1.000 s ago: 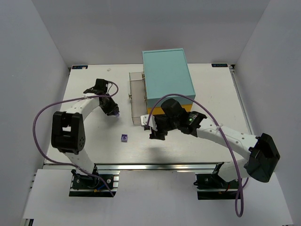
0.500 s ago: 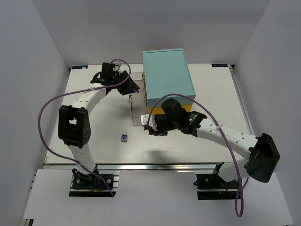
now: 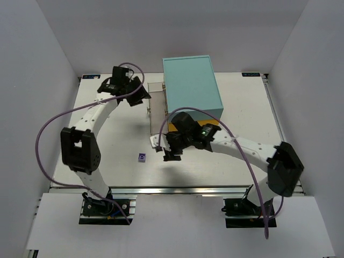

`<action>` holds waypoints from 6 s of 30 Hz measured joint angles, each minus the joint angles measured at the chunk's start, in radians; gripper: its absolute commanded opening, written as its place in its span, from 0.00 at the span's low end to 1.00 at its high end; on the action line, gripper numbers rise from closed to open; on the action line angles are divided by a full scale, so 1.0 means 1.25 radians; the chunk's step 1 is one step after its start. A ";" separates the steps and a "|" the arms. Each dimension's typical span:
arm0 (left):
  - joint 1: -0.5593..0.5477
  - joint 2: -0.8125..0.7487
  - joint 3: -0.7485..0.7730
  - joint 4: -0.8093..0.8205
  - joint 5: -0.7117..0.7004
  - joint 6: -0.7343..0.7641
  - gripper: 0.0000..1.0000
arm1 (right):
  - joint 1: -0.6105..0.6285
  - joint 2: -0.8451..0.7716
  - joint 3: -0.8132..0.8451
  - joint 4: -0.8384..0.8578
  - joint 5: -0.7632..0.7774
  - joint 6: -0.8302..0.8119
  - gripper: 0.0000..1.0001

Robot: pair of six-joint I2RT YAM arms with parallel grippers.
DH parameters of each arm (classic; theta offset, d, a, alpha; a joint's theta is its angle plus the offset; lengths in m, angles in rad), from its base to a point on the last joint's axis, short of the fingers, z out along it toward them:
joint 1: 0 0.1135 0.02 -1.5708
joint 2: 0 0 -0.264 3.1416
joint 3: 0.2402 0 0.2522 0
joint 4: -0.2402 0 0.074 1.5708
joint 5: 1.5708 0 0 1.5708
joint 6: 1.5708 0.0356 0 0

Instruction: Sort the legos into containers by color

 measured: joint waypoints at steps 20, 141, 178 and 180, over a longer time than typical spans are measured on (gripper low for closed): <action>0.022 -0.783 -0.355 -0.335 -0.559 -0.099 0.88 | 0.104 0.519 0.391 -0.049 0.212 0.303 0.89; 0.009 0.093 -0.202 0.011 -0.118 -0.051 0.79 | -0.550 0.049 0.165 0.394 1.008 0.605 0.00; -0.014 0.317 0.038 0.042 0.236 -0.013 0.82 | -0.700 0.258 0.324 0.007 -0.028 0.522 0.16; -0.015 0.295 0.022 0.029 0.178 -0.040 0.84 | -0.695 0.248 0.312 0.017 0.011 0.532 0.22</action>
